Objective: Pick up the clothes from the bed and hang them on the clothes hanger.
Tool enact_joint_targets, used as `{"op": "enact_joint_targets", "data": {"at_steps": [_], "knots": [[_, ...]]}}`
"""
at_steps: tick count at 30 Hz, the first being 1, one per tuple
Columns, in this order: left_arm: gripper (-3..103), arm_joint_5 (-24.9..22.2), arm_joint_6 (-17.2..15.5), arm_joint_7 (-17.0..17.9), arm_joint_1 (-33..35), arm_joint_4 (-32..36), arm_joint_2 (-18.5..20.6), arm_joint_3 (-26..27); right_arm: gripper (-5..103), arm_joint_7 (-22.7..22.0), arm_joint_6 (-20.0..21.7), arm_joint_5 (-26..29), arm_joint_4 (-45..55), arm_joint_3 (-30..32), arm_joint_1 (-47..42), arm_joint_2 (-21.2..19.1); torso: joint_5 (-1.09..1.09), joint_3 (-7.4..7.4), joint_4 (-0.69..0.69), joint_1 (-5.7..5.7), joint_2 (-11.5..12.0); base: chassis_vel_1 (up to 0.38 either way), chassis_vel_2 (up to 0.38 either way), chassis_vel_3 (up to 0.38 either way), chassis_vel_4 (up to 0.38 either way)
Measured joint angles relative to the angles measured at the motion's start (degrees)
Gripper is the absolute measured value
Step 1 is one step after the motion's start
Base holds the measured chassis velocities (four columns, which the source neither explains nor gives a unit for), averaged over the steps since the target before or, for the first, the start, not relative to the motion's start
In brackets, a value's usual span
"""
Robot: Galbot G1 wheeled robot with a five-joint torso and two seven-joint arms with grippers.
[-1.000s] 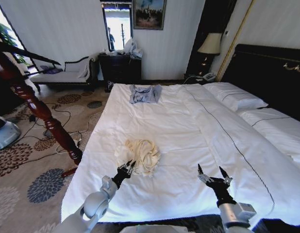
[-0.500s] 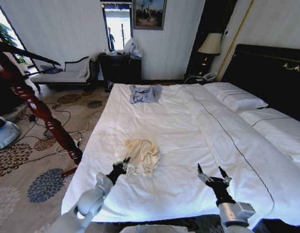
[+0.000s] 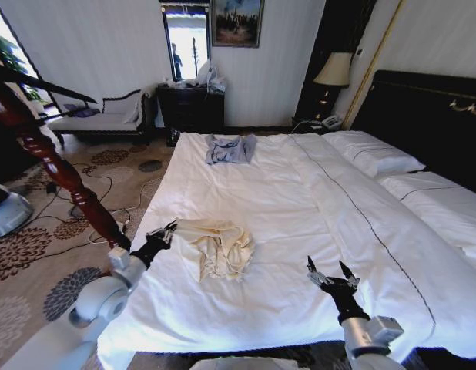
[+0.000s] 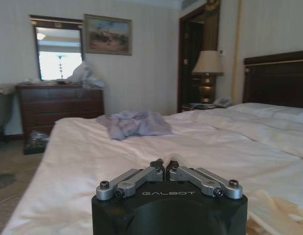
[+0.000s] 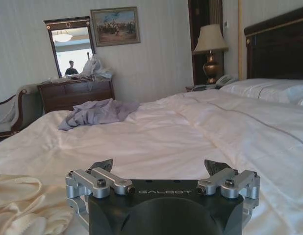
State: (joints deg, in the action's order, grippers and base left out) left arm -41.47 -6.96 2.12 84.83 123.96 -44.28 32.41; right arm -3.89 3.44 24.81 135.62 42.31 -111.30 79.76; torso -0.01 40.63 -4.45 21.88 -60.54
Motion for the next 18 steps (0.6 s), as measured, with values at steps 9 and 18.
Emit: {"op": "enact_joint_targets", "data": {"at_steps": [9, 18], "knots": [[1, 2.7, 1.1, -0.3, 7.3, -1.5, -6.7, 4.2, 100, 0.8, 0.1, -2.0, -1.2, -2.2, -2.9, -2.3, 0.00, 0.00, 0.01, 0.00, 0.0, 0.000, 0.000, 0.000, 0.000], [1, 8.4, 3.2, -1.0, 12.6, -2.2, -11.1, 1.9, 100, 1.9, -1.0, -8.3, -2.9, -6.3, -5.1, -3.1, 0.01, 0.00, -0.01, -0.01, 0.0, 0.000, 0.000, 0.000, 0.000]]}}
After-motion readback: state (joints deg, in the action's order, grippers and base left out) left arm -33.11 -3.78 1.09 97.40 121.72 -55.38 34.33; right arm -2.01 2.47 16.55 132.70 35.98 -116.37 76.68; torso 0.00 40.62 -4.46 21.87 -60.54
